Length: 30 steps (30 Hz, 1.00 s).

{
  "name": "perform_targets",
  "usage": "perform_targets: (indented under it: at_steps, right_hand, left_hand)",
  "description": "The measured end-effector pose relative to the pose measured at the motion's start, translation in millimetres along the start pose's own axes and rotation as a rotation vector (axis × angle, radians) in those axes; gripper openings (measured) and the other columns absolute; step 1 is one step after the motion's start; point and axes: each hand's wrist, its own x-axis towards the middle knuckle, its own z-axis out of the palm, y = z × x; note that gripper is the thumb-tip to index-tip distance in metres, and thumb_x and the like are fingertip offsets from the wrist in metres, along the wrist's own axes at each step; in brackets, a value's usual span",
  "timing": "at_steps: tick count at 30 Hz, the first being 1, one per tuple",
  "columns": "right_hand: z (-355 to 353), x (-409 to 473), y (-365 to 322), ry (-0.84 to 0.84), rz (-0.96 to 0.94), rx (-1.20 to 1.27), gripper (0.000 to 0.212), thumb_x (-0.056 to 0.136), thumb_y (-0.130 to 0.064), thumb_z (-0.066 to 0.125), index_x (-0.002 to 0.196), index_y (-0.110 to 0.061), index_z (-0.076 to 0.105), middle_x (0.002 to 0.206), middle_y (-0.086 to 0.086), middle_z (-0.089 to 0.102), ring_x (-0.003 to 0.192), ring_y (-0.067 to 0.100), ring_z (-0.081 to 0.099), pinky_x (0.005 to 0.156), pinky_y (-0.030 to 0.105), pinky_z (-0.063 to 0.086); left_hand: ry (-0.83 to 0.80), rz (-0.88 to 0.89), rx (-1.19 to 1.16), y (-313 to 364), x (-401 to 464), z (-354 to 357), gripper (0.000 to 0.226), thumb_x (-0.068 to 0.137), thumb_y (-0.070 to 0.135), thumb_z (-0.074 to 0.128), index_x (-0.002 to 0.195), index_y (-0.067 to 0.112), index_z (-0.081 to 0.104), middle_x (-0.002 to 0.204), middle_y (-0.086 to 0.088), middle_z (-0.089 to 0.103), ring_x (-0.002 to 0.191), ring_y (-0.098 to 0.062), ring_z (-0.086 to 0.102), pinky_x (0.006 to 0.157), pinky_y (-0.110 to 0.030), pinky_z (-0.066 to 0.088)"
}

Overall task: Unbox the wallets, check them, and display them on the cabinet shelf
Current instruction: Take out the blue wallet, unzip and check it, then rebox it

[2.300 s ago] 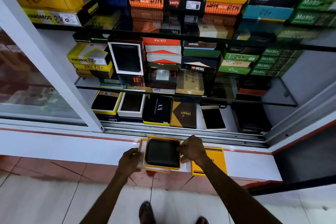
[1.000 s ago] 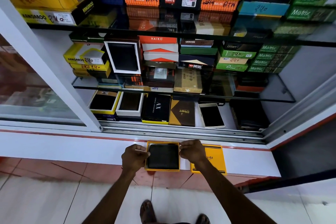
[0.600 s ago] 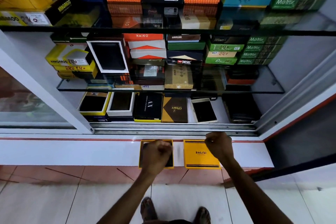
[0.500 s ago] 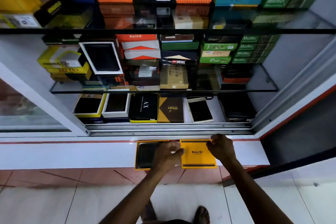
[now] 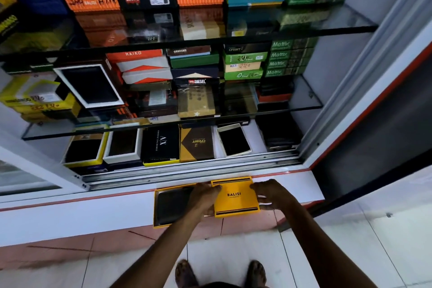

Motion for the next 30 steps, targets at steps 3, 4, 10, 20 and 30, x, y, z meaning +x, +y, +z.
perform_targets:
  at_steps: [3,4,10,20,30]
  right_hand:
    - [-2,3,0,-0.016,-0.013,0.045,0.019,0.089,-0.016,0.069,0.102,-0.006,0.059,0.101,0.012,0.067,0.084,0.025,0.064,0.064,0.035,0.048]
    - [-1,5,0,-0.006,-0.014,0.052,0.019,0.089,-0.016,0.069,0.101,-0.006,0.059,0.102,0.013,0.066,0.082,0.025,0.064,0.063,0.035,0.048]
    - [-4,2,-6,-0.018,-0.037,-0.009,0.036,0.087,-0.032,0.071,0.112,-0.007,0.062,0.114,0.013,0.069,0.098,0.030,0.066,0.099,0.046,0.047]
    - [5,-14,-30,-0.011,-0.328,0.081,0.043,0.088,-0.046,0.066,0.113,-0.010,0.067,0.103,0.010,0.075,0.090,0.024,0.073,0.069,0.031,0.057]
    - [39,-39,-50,-0.181,-0.773,-0.047,0.030,0.101,-0.031,0.048,0.122,-0.021,0.068,0.124,-0.006,0.070,0.114,0.010,0.065,0.089,0.025,0.057]
  left_hand:
    - [0.006,0.021,0.072,0,5,-1,0.011,0.091,0.022,0.056,0.082,0.020,0.063,0.106,-0.015,0.069,0.093,-0.032,0.068,0.084,-0.047,0.058]
    - [0.010,0.021,0.086,-1,6,-1,0.011,0.090,0.020,0.057,0.082,0.019,0.065,0.105,-0.016,0.070,0.093,-0.034,0.069,0.083,-0.049,0.058]
    - [0.073,0.031,0.098,1,5,-2,0.020,0.088,0.023,0.059,0.067,0.023,0.060,0.096,-0.013,0.069,0.090,-0.033,0.068,0.083,-0.049,0.058]
    - [0.122,-0.073,-0.152,7,1,-8,0.033,0.088,0.049,0.057,0.098,0.018,0.057,0.095,-0.008,0.062,0.091,-0.034,0.066,0.078,-0.051,0.059]
    - [-0.401,-0.246,-0.837,14,-4,-6,0.041,0.092,0.043,0.041,0.103,0.009,0.062,0.086,-0.015,0.067,0.067,-0.023,0.058,0.061,-0.029,0.046]
